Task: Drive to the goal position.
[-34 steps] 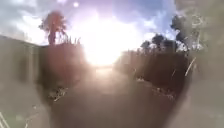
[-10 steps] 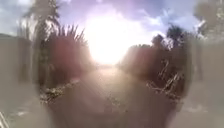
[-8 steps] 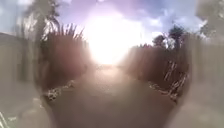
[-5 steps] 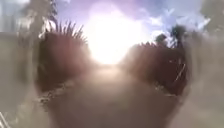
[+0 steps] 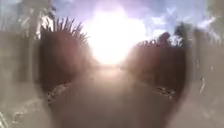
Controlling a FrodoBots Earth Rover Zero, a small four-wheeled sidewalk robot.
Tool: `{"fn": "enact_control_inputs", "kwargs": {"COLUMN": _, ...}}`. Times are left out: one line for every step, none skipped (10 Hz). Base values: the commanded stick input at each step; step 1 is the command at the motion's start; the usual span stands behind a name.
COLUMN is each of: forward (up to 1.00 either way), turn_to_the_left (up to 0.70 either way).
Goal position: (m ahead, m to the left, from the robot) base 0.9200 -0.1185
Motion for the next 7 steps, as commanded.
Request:
{"fn": "enact_control_inputs", "kwargs": {"forward": 1.00, "turn_to_the_left": 0.00}}
{"fn": "enact_control_inputs", "kwargs": {"forward": 1.00, "turn_to_the_left": 0.00}}
{"fn": "enact_control_inputs", "kwargs": {"forward": 1.00, "turn_to_the_left": 0.00}}
{"fn": "enact_control_inputs", "kwargs": {"forward": 1.00, "turn_to_the_left": 0.00}}
{"fn": "enact_control_inputs", "kwargs": {"forward": 1.00, "turn_to_the_left": 0.00}}
{"fn": "enact_control_inputs", "kwargs": {"forward": 1.00, "turn_to_the_left": 0.00}}
{"fn": "enact_control_inputs", "kwargs": {"forward": 1.00, "turn_to_the_left": 0.00}}
